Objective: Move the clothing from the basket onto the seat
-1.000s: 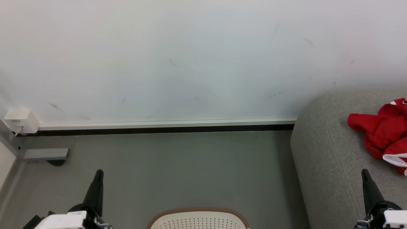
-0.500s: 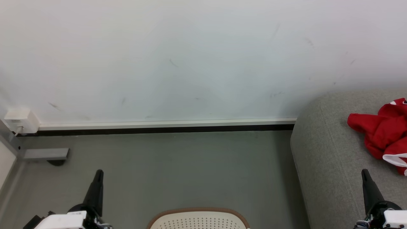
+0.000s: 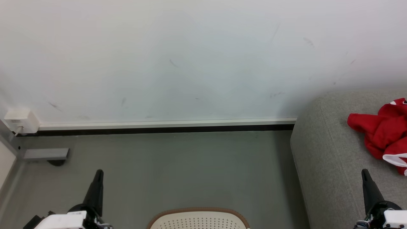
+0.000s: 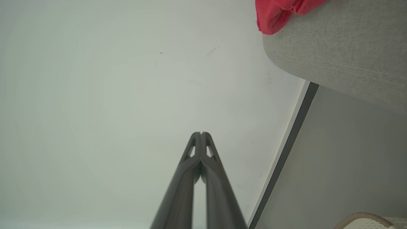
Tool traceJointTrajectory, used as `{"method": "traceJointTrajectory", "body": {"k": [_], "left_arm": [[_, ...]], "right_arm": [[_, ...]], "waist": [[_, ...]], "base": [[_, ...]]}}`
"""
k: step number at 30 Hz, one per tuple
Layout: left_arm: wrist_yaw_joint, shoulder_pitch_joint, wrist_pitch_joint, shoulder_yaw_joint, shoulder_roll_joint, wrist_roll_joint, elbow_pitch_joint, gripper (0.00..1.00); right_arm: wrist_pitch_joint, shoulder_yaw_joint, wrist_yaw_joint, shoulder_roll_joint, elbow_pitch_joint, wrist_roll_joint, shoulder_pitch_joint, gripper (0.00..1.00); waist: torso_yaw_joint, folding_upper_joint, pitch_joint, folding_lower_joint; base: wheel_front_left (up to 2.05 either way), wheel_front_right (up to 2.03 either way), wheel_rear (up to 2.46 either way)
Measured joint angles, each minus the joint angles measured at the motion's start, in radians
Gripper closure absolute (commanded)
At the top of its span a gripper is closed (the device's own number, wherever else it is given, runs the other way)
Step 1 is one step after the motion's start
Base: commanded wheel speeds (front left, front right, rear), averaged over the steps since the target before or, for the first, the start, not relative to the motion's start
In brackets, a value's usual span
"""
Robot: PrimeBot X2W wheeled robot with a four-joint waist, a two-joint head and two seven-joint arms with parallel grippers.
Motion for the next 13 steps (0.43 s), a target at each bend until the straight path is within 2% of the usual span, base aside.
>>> {"method": "traceJointTrajectory", "body": {"k": [13], "left_arm": [[0.000,0.000,0.000,0.000,0.000,0.000,0.000,1.00]], "right_arm": [[0.000,0.000,0.000,0.000,0.000,0.000,0.000,1.00]], "waist": [[0.000,0.0000,0.000,0.0000]], "base": [[0.00,0.00,0.00]]}}
